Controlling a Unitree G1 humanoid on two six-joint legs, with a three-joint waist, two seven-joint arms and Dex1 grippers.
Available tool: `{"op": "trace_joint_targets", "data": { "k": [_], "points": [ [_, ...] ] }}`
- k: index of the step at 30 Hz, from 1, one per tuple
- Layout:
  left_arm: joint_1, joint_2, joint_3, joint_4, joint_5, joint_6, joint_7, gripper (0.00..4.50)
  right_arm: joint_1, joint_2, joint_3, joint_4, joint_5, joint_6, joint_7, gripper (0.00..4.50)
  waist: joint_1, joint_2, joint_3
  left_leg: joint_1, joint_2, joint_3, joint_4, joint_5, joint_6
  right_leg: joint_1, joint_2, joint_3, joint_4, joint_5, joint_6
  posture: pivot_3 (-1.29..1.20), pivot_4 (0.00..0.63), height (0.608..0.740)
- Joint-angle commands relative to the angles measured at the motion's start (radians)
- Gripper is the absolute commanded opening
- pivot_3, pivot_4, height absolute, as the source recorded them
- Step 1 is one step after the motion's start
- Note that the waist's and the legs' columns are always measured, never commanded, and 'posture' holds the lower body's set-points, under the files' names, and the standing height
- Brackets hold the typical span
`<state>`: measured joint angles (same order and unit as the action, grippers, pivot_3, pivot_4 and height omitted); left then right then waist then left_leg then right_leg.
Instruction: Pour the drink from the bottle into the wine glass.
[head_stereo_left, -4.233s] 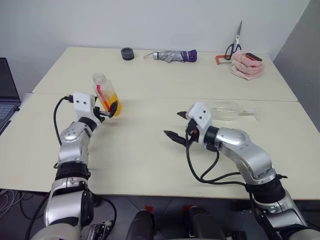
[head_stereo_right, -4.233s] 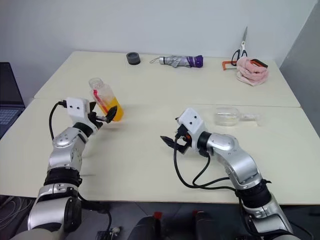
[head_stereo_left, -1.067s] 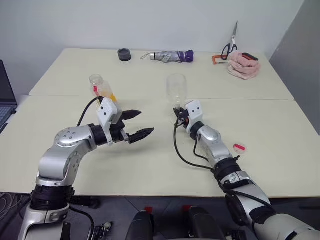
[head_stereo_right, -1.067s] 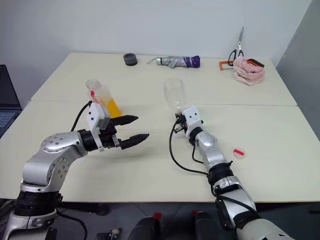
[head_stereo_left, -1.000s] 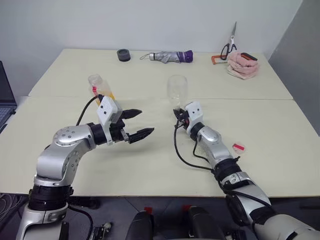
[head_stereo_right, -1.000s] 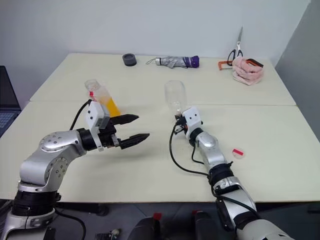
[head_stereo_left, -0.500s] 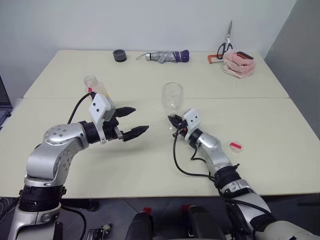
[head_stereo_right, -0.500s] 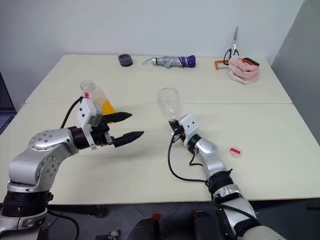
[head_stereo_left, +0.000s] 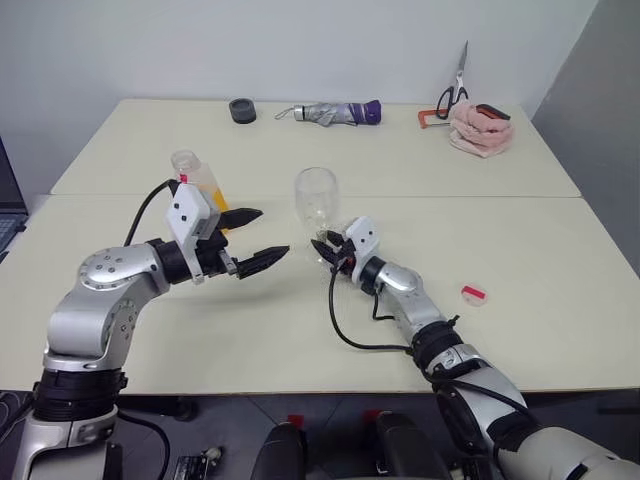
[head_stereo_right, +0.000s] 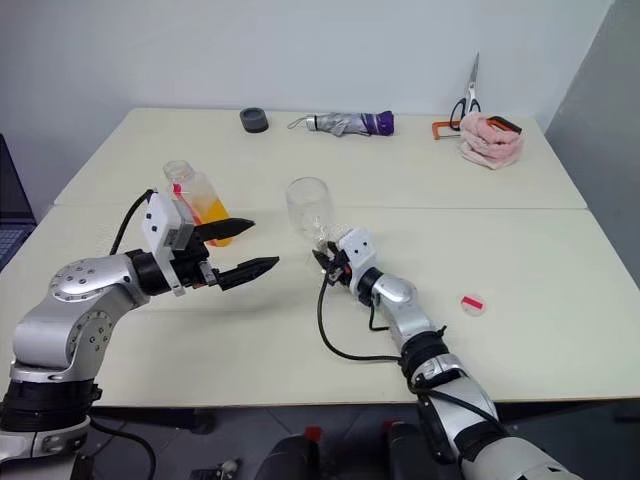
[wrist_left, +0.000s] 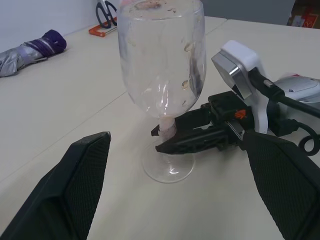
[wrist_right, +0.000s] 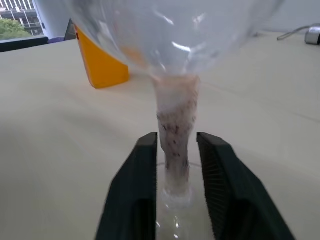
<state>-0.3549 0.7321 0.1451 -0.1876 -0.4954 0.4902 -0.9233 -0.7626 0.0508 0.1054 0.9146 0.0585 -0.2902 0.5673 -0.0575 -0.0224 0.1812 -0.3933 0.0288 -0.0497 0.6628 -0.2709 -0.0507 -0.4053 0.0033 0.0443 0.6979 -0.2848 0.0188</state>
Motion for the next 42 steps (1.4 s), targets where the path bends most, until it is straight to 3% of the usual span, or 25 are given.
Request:
{"op": "trace_joint_targets", "data": {
  "k": [1, 7, 26, 34, 42],
  "points": [
    [0.003, 0.021, 0.029, -0.023, -0.001, -0.029, -0.011, 4.5, -0.015, -0.003, -0.015, -0.002, 0.005, -0.006, 0.009, 2.44, 0.0, 0.0, 0.0, 0.0, 0.0, 0.0, 0.0, 0.0, 0.0, 0.0, 0.0, 0.0, 0.0, 0.0, 0.0, 0.0, 0.15, 0.74],
    [0.035, 0.032, 0.043, -0.041, -0.003, -0.038, -0.005, 4.5, -0.009, -0.01, -0.016, -0.021, 0.006, 0.009, 0.019, 4.47, 0.0, 0.0, 0.0, 0.0, 0.0, 0.0, 0.0, 0.0, 0.0, 0.0, 0.0, 0.0, 0.0, 0.0, 0.0, 0.0, 0.15, 0.74],
    [0.125, 0.009, 0.131, -0.153, -0.06, 0.006, 0.094, 4.5, 0.196, -0.131, -0.018, -0.342, 0.049, 0.16, 0.077, 4.47, 0.003, 0.0, 0.0, -0.001, 0.0, -0.001, 0.0, 0.0, 0.0, 0.0, -0.002, 0.0, -0.001, 0.0, 0.0, 0.0, 0.15, 0.74],
    [0.253, -0.056, 0.136, -0.169, -0.032, -0.015, 0.174, 4.5, 0.402, -0.255, 0.025, -0.741, 0.059, 0.287, 0.123, 4.47, 0.008, 0.0, 0.0, -0.001, 0.0, -0.001, -0.001, 0.0, 0.0, 0.0, -0.003, 0.0, -0.001, 0.0, 0.0, 0.0, 0.15, 0.74],
    [0.309, -0.168, 0.135, -0.04, 0.109, -0.105, 0.36, 4.5, 0.553, -0.424, 0.014, -1.188, 0.171, 0.548, 0.19, 4.47, 0.021, 0.0, 0.0, -0.001, 0.0, -0.001, 0.0, 0.0, 0.0, 0.001, -0.003, -0.001, -0.001, 0.0, 0.001, 0.0, 0.15, 0.74]
  ]
}}
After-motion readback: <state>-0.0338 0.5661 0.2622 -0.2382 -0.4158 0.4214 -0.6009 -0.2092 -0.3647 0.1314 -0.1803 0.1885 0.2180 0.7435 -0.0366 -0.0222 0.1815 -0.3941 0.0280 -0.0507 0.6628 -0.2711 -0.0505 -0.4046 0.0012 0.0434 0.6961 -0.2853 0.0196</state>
